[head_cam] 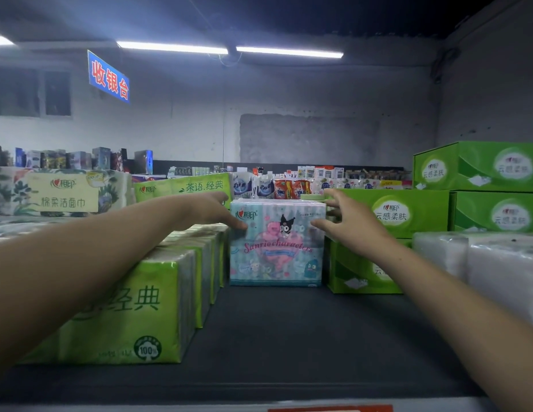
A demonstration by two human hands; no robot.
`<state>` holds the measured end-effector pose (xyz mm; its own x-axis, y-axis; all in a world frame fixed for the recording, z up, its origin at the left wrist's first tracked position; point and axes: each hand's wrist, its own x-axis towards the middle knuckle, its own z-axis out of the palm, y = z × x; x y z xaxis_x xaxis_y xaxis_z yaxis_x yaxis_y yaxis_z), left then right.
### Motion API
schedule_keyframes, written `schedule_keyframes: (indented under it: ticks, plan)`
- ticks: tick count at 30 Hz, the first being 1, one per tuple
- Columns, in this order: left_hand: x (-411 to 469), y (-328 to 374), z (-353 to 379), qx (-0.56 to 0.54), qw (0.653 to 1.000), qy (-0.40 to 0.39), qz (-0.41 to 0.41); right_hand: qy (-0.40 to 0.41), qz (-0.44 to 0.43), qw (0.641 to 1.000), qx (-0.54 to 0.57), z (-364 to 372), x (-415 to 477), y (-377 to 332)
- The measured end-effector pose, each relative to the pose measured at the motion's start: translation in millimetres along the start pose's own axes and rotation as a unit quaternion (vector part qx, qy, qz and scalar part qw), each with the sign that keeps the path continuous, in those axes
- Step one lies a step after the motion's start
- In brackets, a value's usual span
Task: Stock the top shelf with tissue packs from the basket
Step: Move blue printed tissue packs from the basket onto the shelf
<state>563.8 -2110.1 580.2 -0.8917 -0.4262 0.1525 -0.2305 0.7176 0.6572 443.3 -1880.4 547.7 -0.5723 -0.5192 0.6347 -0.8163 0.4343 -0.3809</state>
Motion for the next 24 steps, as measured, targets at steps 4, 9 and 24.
schedule_keyframes:
  ticks: [4, 9, 24]
  plan:
    - [-2, 8, -1, -0.012, 1.000, 0.015, 0.017, 0.027, -0.018, 0.999, 0.020, -9, 3, -6]
    - [-12, 24, -8, -0.017, 0.999, 0.028, 0.041, 0.047, -0.021, 0.998, 0.027, -18, 5, -10]
    - [-62, 53, -34, -0.003, 0.992, 0.056, 0.111, 0.066, -0.053, 0.991, 0.105, -54, 3, -31]
